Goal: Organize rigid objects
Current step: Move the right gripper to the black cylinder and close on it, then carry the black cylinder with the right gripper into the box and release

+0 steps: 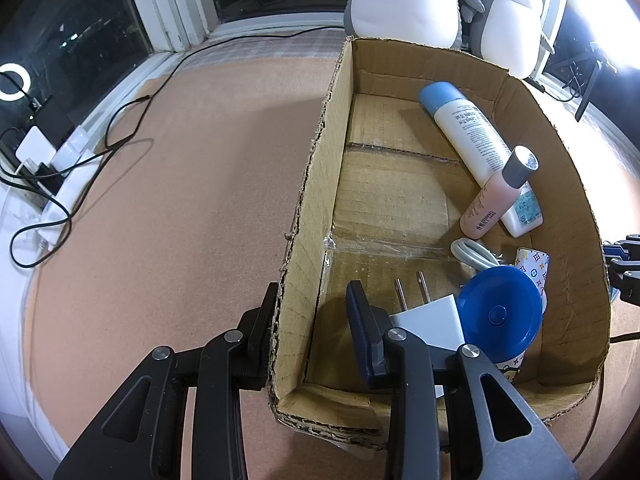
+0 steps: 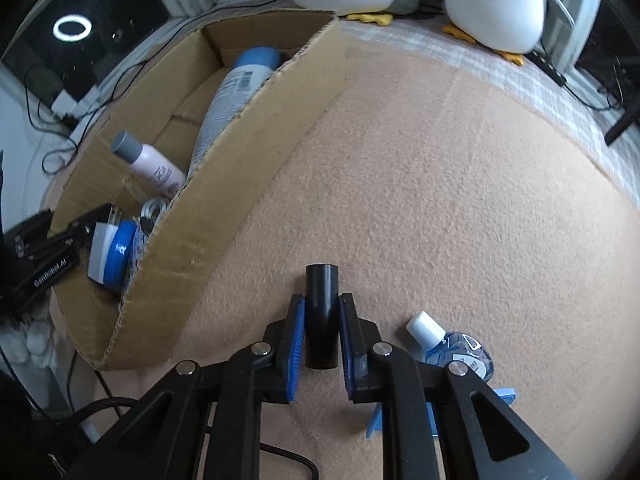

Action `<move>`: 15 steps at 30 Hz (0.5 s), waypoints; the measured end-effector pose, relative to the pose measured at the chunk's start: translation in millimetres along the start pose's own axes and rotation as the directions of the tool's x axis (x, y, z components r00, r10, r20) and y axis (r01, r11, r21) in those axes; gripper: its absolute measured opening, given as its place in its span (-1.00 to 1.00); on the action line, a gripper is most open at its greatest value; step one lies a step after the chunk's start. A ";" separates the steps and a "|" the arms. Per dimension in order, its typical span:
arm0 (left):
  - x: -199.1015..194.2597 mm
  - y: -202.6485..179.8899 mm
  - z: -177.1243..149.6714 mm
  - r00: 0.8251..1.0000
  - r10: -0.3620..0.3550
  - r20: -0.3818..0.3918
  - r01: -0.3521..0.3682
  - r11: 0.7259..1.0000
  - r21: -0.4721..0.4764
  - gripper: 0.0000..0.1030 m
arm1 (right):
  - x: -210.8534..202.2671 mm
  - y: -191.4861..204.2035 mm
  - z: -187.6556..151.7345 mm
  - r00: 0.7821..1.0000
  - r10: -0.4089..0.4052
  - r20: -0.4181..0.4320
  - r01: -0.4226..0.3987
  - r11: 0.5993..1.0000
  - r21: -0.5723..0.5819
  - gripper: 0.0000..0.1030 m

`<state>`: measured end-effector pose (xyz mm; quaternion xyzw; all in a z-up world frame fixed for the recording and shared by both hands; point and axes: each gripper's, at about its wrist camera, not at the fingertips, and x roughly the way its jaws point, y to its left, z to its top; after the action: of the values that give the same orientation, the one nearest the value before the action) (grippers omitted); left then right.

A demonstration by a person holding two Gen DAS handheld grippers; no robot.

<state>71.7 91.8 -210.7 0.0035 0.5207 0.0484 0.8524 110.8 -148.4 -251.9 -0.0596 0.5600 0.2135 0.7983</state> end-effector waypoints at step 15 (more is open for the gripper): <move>-0.2 0.4 -0.1 1.000 -0.001 0.000 0.001 1.000 -0.002 -0.40 | -38.5 -37.6 14.6 0.979 0.127 0.160 -0.167 0.949 0.266 -0.71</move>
<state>71.5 92.1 -210.5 0.0025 0.5206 0.0486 0.8524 128.0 -188.0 -216.5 0.1102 0.5295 0.1953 0.8181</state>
